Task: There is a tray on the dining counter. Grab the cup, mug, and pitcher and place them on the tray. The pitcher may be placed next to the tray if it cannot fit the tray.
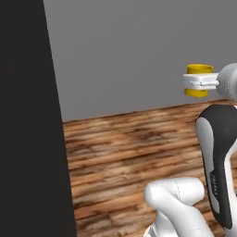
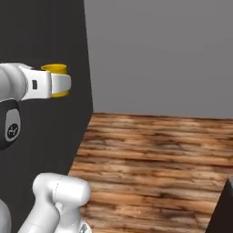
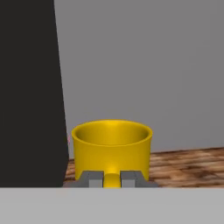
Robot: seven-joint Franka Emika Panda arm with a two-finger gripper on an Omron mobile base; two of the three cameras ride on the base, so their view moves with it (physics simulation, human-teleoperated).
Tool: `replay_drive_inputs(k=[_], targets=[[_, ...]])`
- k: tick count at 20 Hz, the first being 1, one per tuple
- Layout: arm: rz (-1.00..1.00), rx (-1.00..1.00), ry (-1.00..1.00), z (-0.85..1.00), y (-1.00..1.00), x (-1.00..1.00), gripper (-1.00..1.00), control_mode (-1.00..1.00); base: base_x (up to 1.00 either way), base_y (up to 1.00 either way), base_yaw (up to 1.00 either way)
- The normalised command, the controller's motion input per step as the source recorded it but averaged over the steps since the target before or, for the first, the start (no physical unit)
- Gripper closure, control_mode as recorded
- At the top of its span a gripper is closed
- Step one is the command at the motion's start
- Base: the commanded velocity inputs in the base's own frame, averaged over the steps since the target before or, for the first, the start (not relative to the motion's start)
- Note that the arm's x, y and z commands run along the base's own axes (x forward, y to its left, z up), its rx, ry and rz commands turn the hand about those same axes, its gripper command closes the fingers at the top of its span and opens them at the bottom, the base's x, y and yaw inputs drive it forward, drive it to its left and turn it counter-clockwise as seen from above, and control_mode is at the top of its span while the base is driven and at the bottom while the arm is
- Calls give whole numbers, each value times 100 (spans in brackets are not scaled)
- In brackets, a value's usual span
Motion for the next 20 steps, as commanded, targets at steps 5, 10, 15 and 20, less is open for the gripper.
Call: replay_drive_inputs(k=[5,10,15,20], targets=[[0,0,0,0,0,0,100,100,73,47,-72],[0,0,0,0,0,0,100,100,51,54,-80],[0,0,0,0,0,0,100,100,46,51,-74],[0,0,0,0,0,0,100,100,58,59,-72]])
